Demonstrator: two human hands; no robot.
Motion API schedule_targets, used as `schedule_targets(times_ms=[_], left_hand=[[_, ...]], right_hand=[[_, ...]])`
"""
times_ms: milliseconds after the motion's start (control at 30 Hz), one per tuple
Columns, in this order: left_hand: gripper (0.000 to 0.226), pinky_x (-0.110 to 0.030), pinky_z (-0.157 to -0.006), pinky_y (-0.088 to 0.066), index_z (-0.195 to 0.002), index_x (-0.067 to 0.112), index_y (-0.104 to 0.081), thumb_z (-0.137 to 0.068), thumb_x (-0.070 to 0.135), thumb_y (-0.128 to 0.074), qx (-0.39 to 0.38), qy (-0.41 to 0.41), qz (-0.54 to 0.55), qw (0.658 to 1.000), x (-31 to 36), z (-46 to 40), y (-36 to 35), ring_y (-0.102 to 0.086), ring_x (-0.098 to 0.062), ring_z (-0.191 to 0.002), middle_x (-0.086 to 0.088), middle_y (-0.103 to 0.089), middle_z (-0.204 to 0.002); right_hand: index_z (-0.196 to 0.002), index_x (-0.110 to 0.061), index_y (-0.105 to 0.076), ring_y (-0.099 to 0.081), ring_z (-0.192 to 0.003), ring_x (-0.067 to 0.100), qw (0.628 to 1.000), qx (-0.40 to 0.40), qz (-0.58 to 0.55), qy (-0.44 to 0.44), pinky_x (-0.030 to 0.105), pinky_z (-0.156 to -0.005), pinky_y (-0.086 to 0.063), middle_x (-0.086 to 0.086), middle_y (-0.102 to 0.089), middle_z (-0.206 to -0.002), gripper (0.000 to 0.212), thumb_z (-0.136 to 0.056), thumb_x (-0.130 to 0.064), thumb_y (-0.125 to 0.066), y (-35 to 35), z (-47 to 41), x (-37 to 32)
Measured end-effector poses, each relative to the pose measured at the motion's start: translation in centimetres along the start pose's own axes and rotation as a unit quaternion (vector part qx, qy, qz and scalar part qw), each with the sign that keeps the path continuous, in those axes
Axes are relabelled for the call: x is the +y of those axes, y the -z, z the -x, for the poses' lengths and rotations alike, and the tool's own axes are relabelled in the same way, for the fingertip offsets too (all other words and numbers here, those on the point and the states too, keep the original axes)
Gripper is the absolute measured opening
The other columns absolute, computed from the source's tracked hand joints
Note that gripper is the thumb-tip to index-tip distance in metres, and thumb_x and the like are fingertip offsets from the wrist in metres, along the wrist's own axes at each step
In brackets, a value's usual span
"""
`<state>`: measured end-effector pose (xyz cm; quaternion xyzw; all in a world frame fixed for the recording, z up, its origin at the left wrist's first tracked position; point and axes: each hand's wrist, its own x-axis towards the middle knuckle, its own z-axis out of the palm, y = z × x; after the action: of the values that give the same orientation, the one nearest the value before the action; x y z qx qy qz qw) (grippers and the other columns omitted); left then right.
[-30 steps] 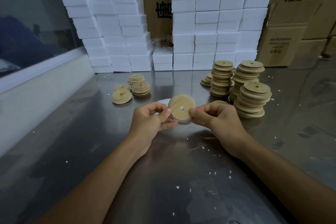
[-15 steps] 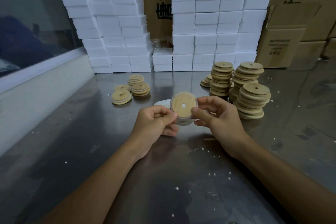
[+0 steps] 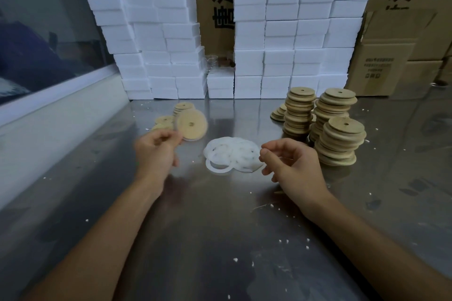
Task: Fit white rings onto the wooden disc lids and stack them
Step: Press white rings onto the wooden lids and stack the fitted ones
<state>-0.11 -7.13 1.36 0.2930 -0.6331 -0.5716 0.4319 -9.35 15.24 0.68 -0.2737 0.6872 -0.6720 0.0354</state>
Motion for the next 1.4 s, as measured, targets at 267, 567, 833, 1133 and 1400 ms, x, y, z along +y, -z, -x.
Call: schedule_targets(times_ms=[267,567,833,1133,1400], left_hand=[[0.009,-0.015,-0.041,-0.036,-0.094,0.005,-0.070,-0.086,0.006,-0.065,0.143,0.032,0.034,0.989,-2.0,-6.1,1.6,-0.040,0.000,-0.031,0.000,-0.062,-0.066],[0.011,-0.011,-0.042,-0.038,-0.093,0.008,-0.073,-0.085,0.010,-0.066,0.153,0.039,0.021,0.987,-2.5,-10.0,0.2,-0.048,0.007,-0.035,0.006,-0.063,-0.063],[0.010,-0.023,-0.064,-0.045,-0.078,0.008,-0.073,-0.082,0.016,-0.068,0.129,0.041,-0.053,0.989,-3.5,-12.4,-0.2,-0.055,-0.005,-0.055,0.005,-0.062,-0.062],[0.018,-0.022,-0.051,-0.041,-0.061,0.017,-0.063,-0.073,0.019,-0.076,0.155,0.074,-0.110,0.979,-3.4,-13.0,-0.4,-0.056,-0.013,-0.053,-0.002,-0.065,-0.066],[0.023,-0.022,-0.050,-0.043,-0.090,0.009,-0.073,-0.073,0.021,-0.080,0.151,0.118,-0.120,0.974,-3.2,-13.8,-0.3,-0.071,-0.027,-0.089,-0.012,-0.074,-0.096]], right_hand=[[-0.090,-0.011,-0.071,-0.064,-0.053,0.010,1.000,0.013,0.008,-0.011,0.016,-0.050,-0.047,0.004,-0.072,-0.076,0.003,-0.089,-0.008,-0.071,0.0,0.1,0.2],[-0.085,-0.014,-0.072,-0.064,-0.052,0.011,1.000,0.010,0.011,-0.017,0.017,-0.048,-0.046,0.000,-0.071,-0.072,0.007,-0.088,-0.008,-0.072,-0.1,-0.1,0.6],[-0.082,-0.015,-0.073,-0.060,-0.049,0.011,1.000,0.003,0.005,-0.015,0.016,-0.047,-0.045,0.001,-0.069,-0.069,0.009,-0.088,-0.007,-0.072,-0.3,-0.1,0.7],[-0.081,-0.015,-0.073,-0.060,-0.048,0.010,1.000,0.001,0.012,-0.017,0.016,-0.047,-0.045,0.000,-0.069,-0.067,0.011,-0.088,-0.007,-0.072,-0.2,0.1,0.4],[-0.083,-0.015,-0.073,-0.060,-0.049,0.010,0.999,-0.006,0.020,-0.027,0.016,-0.047,-0.045,0.003,-0.070,-0.069,0.009,-0.088,-0.007,-0.072,-0.3,0.0,0.4]])
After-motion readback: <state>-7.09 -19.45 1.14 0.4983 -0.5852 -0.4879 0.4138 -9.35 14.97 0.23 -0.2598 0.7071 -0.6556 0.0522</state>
